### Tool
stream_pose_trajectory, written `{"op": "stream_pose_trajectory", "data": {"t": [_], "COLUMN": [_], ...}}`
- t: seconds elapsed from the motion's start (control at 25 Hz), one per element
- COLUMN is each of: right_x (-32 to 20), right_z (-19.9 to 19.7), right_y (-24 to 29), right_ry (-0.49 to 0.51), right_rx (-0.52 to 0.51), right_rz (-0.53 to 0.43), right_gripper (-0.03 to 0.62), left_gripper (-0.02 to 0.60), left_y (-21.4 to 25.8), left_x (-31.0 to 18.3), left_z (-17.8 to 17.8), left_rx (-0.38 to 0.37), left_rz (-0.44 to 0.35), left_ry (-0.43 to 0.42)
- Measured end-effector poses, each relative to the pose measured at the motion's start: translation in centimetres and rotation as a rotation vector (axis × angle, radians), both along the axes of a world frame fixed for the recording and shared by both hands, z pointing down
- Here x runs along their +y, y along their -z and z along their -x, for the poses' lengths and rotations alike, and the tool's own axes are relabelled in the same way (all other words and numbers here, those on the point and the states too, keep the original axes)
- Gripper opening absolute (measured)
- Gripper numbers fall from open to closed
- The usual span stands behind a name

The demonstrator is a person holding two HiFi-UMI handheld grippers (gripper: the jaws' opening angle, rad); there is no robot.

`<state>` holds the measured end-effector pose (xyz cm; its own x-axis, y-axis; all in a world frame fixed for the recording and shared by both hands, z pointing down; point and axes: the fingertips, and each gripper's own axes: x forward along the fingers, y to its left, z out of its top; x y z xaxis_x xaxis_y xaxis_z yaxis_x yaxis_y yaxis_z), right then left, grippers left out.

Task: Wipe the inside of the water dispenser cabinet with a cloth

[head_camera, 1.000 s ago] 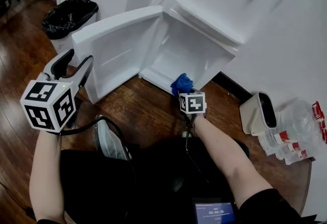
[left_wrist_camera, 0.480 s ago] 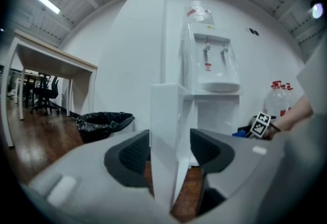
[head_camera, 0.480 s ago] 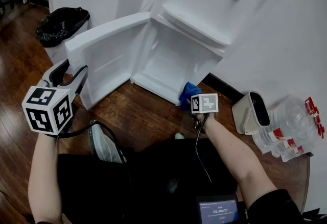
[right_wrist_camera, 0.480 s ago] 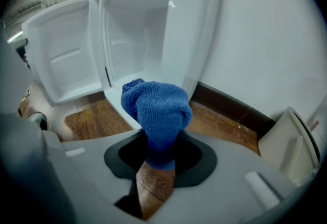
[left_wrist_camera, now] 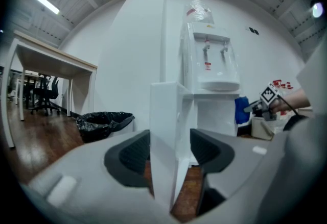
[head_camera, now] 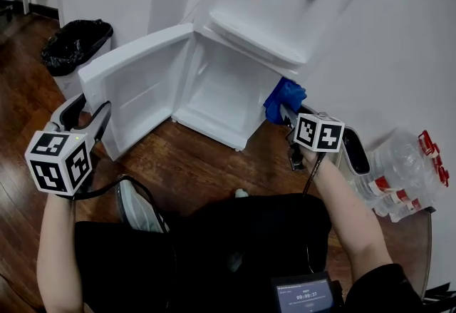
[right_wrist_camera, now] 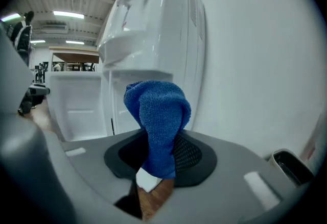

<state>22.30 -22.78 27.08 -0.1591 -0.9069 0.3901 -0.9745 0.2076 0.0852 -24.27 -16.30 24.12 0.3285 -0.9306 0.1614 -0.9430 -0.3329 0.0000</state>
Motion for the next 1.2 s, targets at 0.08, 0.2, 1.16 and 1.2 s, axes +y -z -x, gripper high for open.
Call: {"op": "stream_pose_trajectory", "data": {"t": [0.08,0.2,1.16,1.2], "right_x": [0.1,0.4,-10.9,-11.1], "right_z": [0.0,0.9,23.8,23.9], "right_y": [1.8,2.7,2.8,2.7], "right_ry": [0.010,0.043,0.309,0.309], "right_rx": [-0.039,-0.103,-0.030,-0.019], "right_rz": [-0.022,-0.029,-0.080,-0.078], "right_gripper": [0.126,0.126,0.124,0.126], "left_gripper": [0.249,0.249,0.249,0.249], "left_y": [-0.1,-0.1,-0.1,0.0], "left_x": [0.0,0.1,-0.1,-0.1], "left_z": [0.0,0.0,-0.3,-0.4], "left_rx": [-0.003,-0.007,0.010,0.011], "left_rz": [0.002,0.003,0.015,0.016], "left_ry": [0.002,0.003,-0.021,-0.023]}}
